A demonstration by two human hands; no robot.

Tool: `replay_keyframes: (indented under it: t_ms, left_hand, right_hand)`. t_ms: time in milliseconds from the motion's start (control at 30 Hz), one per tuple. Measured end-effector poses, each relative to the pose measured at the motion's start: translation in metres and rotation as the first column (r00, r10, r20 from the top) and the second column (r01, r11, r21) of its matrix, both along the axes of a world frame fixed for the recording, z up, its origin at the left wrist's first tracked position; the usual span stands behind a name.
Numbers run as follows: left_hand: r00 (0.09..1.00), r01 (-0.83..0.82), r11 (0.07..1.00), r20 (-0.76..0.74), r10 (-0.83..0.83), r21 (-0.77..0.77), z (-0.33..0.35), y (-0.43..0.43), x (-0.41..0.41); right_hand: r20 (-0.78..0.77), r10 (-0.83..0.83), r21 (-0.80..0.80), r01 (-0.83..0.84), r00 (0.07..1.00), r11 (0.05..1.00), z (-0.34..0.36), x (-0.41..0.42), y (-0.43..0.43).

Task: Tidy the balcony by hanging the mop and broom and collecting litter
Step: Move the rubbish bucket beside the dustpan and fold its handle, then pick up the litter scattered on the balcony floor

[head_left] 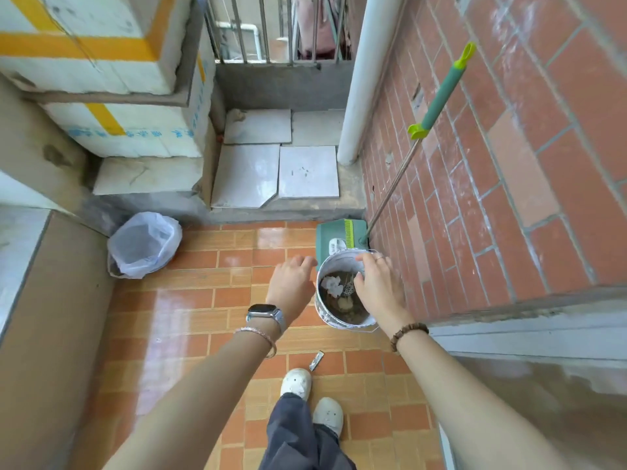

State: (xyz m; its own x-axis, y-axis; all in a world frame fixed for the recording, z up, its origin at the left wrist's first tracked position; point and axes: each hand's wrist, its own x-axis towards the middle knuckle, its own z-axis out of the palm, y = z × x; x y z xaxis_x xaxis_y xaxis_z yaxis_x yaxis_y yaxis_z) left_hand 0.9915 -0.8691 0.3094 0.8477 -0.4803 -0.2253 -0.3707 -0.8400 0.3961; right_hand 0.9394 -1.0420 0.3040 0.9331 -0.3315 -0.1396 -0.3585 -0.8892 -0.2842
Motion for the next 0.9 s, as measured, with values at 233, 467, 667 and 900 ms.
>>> replay_keyframes:
  t_ms: [233,467,667,900]
  left_hand:
    - [0.982,-0.132,0.988,0.148,0.119,0.079,0.05,0.084,-0.028]
    - [0.951,-0.267,0.953,0.196,0.238,0.141,0.063,0.128,-0.075]
    - [0.892,-0.434,0.882,0.225,0.392,0.183,0.067,0.139,-0.14]
    - [0.756,-0.652,0.739,0.224,0.615,0.171,0.055,0.154,-0.246]
  right_hand:
    - [0.084,0.175,-0.1,-0.167,0.981,0.981,0.035,-0.017,0.045]
    - [0.083,0.39,-0.098,-0.382,0.917,0.919,0.053,-0.039,0.062]
    - [0.069,0.572,-0.112,-0.564,0.817,0.818,0.067,-0.06,0.058]
    - [0.072,0.749,-0.078,-0.745,0.659,0.663,0.057,-0.096,0.082]
